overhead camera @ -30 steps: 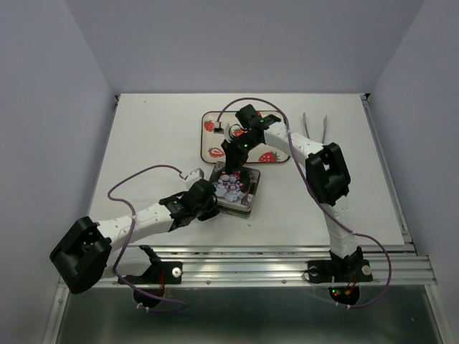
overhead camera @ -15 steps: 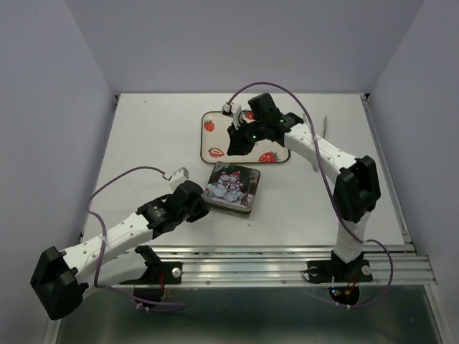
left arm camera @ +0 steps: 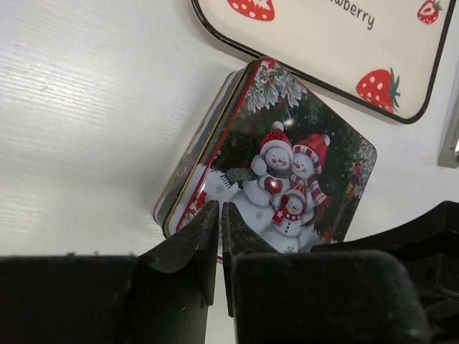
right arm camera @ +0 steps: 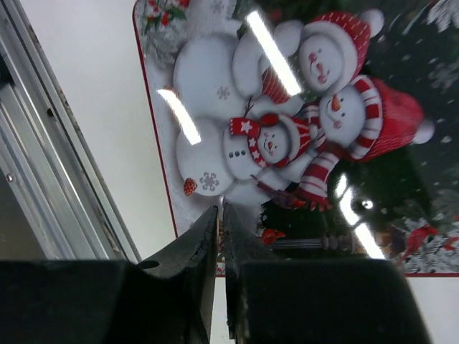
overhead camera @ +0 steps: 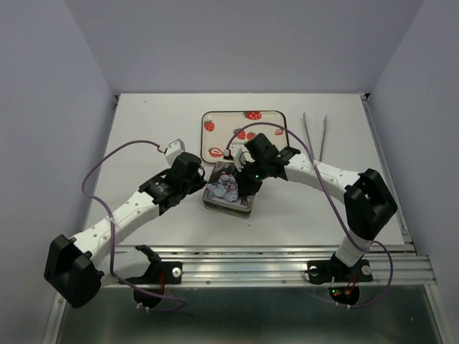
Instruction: Pack the cookies
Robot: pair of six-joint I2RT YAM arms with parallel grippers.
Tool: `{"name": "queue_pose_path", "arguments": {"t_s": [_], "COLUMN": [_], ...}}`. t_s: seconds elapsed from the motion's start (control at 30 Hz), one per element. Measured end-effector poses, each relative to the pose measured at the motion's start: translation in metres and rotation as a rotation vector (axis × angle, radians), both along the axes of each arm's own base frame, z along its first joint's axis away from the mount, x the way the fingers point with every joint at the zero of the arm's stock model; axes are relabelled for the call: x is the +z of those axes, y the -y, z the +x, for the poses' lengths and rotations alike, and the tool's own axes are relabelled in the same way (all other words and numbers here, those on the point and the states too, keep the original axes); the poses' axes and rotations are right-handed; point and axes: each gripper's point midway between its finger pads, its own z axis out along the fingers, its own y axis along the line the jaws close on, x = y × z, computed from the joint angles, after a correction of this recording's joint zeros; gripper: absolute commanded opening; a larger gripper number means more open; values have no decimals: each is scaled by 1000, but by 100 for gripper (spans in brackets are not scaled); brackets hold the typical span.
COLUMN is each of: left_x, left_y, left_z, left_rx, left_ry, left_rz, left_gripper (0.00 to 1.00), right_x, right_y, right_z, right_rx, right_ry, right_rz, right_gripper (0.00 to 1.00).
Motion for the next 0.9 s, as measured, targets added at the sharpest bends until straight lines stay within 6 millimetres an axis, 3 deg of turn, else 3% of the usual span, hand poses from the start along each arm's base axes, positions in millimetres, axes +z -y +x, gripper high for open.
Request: {"name": "queue_pose_path", "arguments": {"t_s": [0.2, 0.33, 0.5, 0.8, 0.9], "left_x": [-33, -61, -65, -67, -66], "left_y": [18, 24, 37, 42, 44], "left_z": [6, -4, -6, -20, -20], "left_rx": [-103, -160, -195, -201, -196], "left_ry": [-73, -141, -142, -165, -167], "left_rz": [45, 47, -17, -111, -127], "left_gripper": [13, 7, 6, 5, 10], "right_x": [-14, -17, -21, -23, -23], "right_y": [3, 2, -2, -11, -12], "right_z": [-9, -6, -9, -14, -14], "right_rx": [-25, -48, -62, -49, -49], "right_ry": [-44, -49, -76, -122, -123], "right_rz": [-9, 8, 42, 103, 106], "right_gripper": [10, 9, 9, 8, 8]}}
